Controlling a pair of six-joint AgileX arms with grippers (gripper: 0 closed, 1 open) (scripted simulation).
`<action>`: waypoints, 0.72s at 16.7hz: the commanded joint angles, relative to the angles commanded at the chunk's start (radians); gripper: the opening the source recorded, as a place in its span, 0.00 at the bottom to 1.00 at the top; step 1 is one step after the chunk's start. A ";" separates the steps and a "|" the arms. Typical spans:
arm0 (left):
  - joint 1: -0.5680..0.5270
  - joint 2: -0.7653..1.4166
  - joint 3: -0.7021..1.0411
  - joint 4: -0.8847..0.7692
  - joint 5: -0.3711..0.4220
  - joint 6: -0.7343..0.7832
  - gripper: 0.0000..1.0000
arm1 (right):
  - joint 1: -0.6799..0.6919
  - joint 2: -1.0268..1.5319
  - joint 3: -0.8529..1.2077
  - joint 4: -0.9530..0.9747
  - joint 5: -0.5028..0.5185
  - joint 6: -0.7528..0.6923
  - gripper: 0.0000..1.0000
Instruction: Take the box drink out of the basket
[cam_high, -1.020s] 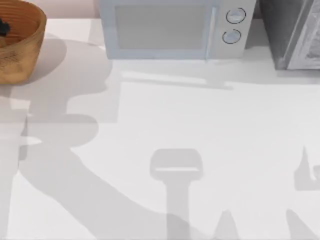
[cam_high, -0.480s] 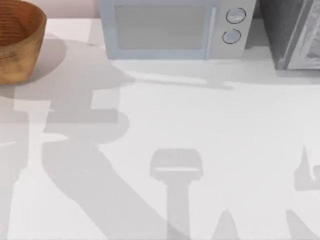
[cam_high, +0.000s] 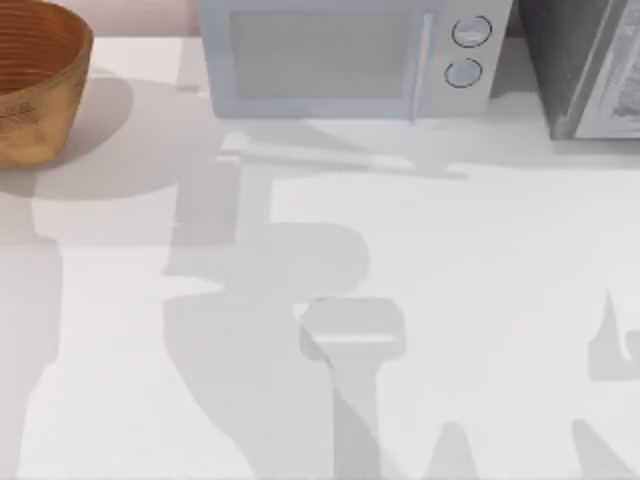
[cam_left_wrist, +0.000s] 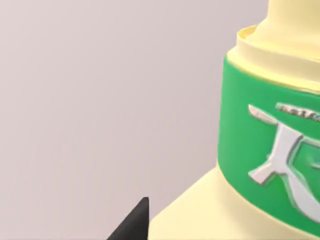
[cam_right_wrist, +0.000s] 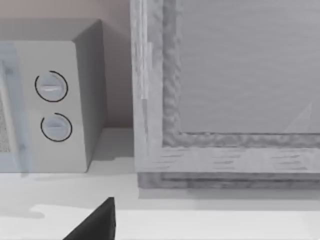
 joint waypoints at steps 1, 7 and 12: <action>0.000 -0.007 0.006 -0.014 0.000 0.000 0.00 | 0.000 0.000 0.000 0.000 0.000 0.000 1.00; 0.000 -0.016 -0.004 -0.021 -0.002 0.000 0.00 | 0.000 0.000 0.000 0.000 0.000 0.000 1.00; -0.025 -0.223 -0.166 -0.089 -0.028 -0.011 0.00 | 0.000 0.000 0.000 0.000 0.000 0.000 1.00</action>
